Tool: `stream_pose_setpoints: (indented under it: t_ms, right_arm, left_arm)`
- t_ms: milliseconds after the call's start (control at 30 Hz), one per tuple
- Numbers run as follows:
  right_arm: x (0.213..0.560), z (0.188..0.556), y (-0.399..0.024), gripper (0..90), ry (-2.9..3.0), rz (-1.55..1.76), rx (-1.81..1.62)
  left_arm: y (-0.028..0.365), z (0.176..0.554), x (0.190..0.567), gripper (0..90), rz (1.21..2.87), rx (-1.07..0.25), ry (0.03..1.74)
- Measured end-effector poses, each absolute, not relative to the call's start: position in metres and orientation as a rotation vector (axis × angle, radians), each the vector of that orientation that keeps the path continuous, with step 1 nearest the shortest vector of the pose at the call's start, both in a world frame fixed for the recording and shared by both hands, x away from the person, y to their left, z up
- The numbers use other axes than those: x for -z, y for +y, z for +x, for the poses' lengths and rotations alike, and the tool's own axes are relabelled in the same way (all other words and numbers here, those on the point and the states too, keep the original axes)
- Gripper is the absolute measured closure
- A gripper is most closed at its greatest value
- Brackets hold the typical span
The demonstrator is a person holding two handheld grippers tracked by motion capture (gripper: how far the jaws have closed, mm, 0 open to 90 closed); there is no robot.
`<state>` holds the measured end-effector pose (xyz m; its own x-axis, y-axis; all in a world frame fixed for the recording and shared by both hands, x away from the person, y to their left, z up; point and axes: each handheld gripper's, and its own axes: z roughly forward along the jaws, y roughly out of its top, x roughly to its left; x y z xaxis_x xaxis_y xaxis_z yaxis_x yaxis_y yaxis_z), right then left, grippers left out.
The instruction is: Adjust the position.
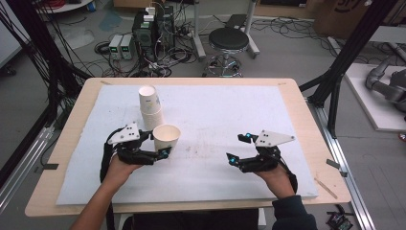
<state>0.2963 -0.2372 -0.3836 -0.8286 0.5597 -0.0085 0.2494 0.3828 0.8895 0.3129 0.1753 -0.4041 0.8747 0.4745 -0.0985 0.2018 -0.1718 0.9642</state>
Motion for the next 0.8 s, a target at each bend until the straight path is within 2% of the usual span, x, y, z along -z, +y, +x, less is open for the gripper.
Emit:
stream_pose_setpoints:
  t_ms: [800]
  right_arm:
    - [0.391, 0.299, -0.251, 21.0, 2.287, 0.764, -1.388]
  left_arm:
    - [0.194, 0.301, 0.401, 34.0, 1.646, -0.407, 0.521]
